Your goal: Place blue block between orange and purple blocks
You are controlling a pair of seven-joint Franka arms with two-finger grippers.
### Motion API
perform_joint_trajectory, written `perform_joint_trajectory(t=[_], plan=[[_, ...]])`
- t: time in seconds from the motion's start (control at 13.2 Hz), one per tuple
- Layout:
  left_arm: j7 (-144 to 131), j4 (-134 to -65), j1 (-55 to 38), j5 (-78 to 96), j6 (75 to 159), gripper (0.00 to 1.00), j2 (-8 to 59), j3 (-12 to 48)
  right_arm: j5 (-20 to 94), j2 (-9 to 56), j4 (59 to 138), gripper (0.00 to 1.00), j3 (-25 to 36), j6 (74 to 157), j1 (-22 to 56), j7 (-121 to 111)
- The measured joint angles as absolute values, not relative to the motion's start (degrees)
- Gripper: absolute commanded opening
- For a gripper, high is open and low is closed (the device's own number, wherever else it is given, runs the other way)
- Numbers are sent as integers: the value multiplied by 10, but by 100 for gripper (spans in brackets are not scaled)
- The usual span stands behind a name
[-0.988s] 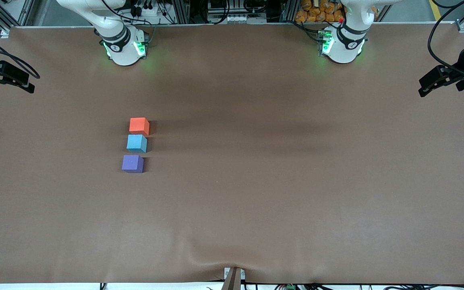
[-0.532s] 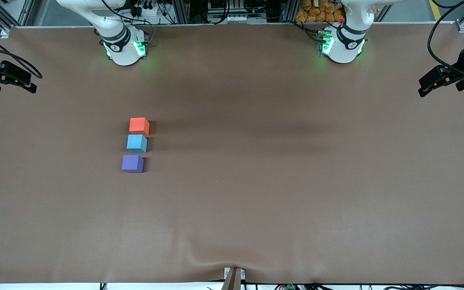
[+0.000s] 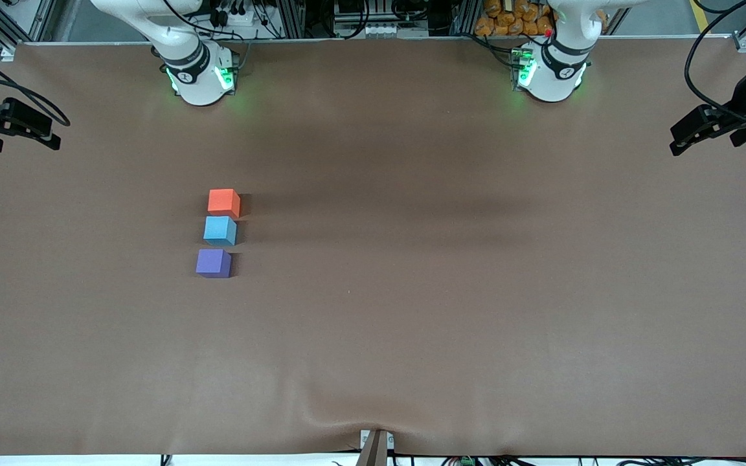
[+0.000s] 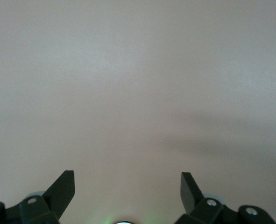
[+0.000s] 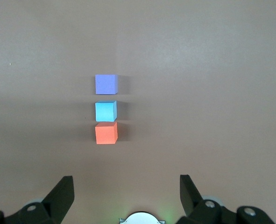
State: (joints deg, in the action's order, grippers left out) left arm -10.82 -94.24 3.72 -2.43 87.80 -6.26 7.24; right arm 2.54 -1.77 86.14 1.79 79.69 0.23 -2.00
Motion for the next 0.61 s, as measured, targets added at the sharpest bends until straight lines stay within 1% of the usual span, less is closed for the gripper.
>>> perform_joint_trajectory(t=[0.61], plan=[[-83,-914,35,2,875,100,-67,79,25,-11,861,100,20,797,17,-21]])
